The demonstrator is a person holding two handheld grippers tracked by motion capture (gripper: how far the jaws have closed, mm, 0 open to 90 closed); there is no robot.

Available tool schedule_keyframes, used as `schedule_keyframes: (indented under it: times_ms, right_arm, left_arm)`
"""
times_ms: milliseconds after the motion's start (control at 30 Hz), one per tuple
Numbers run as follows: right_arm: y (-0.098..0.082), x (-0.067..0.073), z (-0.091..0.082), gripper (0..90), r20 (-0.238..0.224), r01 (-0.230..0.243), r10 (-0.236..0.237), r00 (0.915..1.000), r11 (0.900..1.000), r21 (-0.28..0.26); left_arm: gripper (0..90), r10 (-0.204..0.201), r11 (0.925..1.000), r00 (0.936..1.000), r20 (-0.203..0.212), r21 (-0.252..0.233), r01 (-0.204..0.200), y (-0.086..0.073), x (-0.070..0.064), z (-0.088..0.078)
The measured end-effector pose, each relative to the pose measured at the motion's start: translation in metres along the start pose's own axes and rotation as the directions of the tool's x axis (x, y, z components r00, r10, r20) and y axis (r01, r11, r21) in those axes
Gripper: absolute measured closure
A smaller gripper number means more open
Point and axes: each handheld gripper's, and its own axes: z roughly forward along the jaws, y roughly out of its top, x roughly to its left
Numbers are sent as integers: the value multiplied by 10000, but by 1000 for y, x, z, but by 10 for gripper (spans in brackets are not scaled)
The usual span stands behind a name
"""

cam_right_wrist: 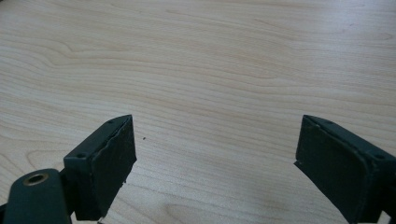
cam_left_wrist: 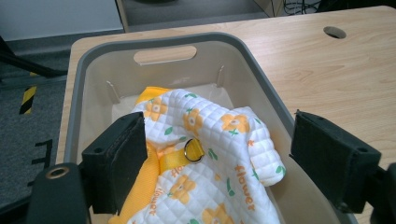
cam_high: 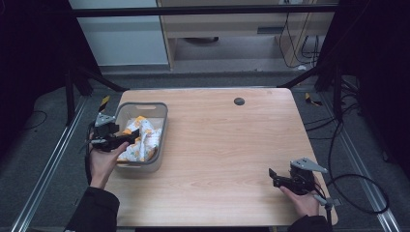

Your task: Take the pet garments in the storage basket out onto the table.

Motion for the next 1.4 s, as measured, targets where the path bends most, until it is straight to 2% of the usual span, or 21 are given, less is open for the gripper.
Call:
schedule_keyframes:
  times_ms: [133, 533, 633, 1000, 1400]
  right_arm:
    - [0, 0, 0, 121, -49, -27, 28, 10000, 10000, 33]
    - [0, 0, 1, 121, -58, 11, -10, 10000, 10000, 82]
    - [0, 0, 2, 121, -31, 117, -117, 9999, 9999, 74]
    - [0, 0, 2, 121, -82, 138, -137, 9999, 9998, 143]
    - [0, 1, 4, 121, -119, 194, -192, 9997, 9995, 235]
  left_arm:
    - [179, -10, 9998, 10000, -14, 214, 10, 0, 1, 6]
    - [188, 326, 9955, 9995, -31, 891, -322, 5, -5, 21]
    - [194, 517, 9918, 9986, -53, 1173, -507, 6, -8, 26]
    - [215, 635, 9800, 9980, 65, 1888, -636, 6, -12, 37]
    - [289, 407, 9695, 9985, 366, 2404, -483, 0, -14, 47]
